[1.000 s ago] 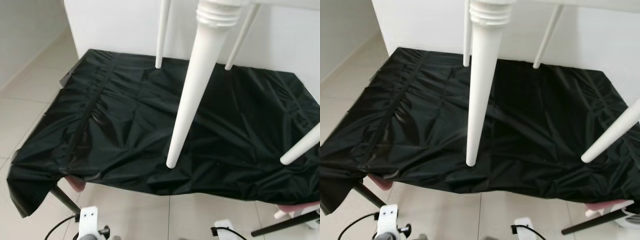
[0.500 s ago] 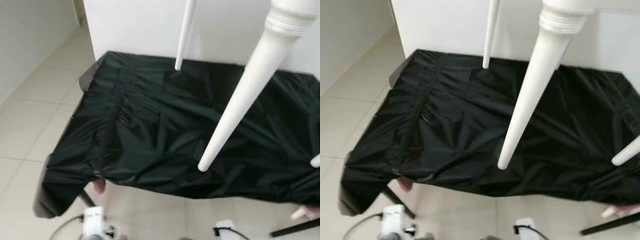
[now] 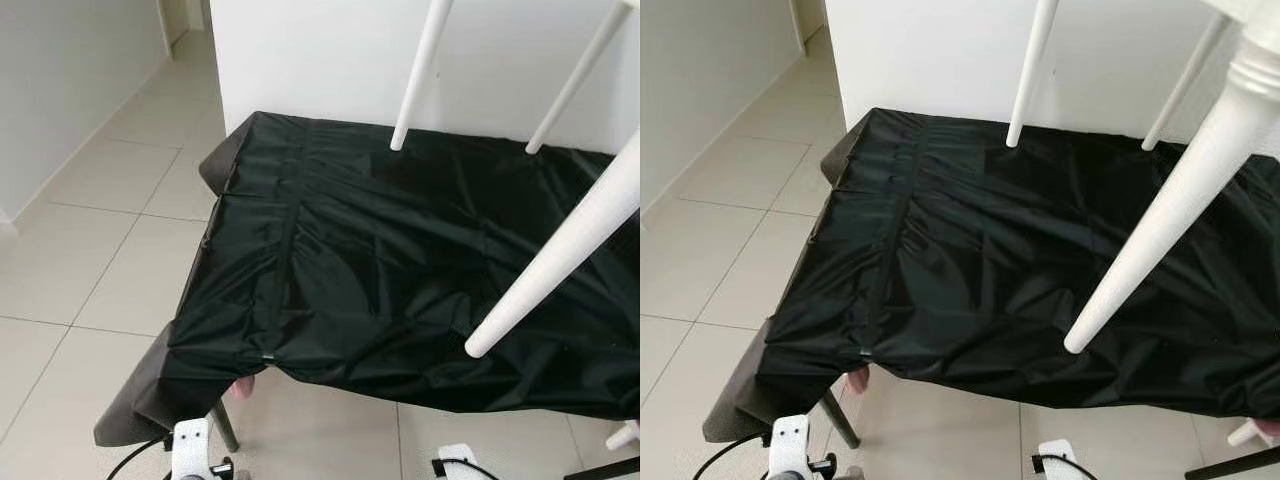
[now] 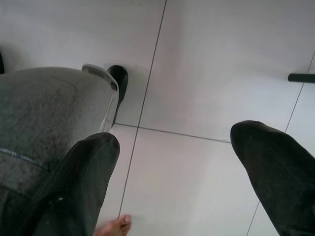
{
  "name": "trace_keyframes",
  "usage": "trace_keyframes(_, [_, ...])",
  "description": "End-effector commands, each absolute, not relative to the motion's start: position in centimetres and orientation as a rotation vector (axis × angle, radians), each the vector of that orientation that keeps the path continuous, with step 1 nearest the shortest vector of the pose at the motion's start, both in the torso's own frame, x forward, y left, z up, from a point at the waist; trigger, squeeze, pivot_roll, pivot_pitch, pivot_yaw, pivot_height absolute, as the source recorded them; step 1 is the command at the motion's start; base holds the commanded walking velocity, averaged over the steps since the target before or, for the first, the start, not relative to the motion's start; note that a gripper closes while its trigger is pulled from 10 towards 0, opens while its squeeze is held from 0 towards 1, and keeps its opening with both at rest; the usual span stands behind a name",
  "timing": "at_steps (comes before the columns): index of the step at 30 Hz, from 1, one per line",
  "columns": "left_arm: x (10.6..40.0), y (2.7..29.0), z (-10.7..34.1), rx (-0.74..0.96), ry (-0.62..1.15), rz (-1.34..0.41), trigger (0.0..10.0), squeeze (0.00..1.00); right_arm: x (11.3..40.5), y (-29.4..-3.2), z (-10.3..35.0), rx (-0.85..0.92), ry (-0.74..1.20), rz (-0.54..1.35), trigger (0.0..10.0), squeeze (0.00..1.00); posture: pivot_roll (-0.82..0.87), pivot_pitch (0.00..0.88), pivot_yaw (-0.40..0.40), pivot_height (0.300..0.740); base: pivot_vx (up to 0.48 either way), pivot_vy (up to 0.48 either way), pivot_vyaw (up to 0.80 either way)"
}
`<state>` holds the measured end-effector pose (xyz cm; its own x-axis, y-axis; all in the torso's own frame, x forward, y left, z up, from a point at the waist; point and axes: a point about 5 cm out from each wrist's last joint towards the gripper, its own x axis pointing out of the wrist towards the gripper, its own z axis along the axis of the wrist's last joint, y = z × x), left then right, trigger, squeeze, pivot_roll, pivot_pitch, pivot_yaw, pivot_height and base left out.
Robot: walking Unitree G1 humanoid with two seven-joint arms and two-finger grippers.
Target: Building children table
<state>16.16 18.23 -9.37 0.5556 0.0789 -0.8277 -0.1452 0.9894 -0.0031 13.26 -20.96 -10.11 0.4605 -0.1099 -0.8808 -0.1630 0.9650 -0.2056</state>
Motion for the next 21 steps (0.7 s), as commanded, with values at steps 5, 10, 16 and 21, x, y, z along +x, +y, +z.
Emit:
trace_keyframes(5, [15.39, 17.72, -9.76, -0.088, 1.005, 0.128, 10.0, 0.00, 12.49, -21.03, -10.36, -0.279, 1.126, 0.043, 10.0, 0.00, 0.06, 0.000, -0.085, 0.740, 0.000, 0.000, 0.00])
trace_keyframes(10, [15.44, 17.76, -9.74, -0.090, 1.004, 0.130, 10.0, 0.00, 12.55, -21.02, -10.35, -0.287, 1.125, 0.050, 10.0, 0.00, 0.06, 0.000, -0.087, 0.740, 0.000, 0.000, 0.80])
trace_keyframes(16, [15.49, 17.80, -9.72, -0.095, 1.004, 0.135, 10.0, 0.00, 12.66, -21.01, -10.32, -0.292, 1.124, 0.053, 10.0, 0.00, 0.06, 0.000, -0.088, 0.740, 0.000, 0.000, 0.80])
trace_keyframes(21, [15.46, 17.84, -9.73, -0.095, 1.006, 0.136, 10.0, 0.00, 12.72, -20.98, -10.31, -0.292, 1.124, 0.053, 10.0, 0.00, 0.06, 0.000, -0.089, 0.740, 0.000, 0.211, 0.80])
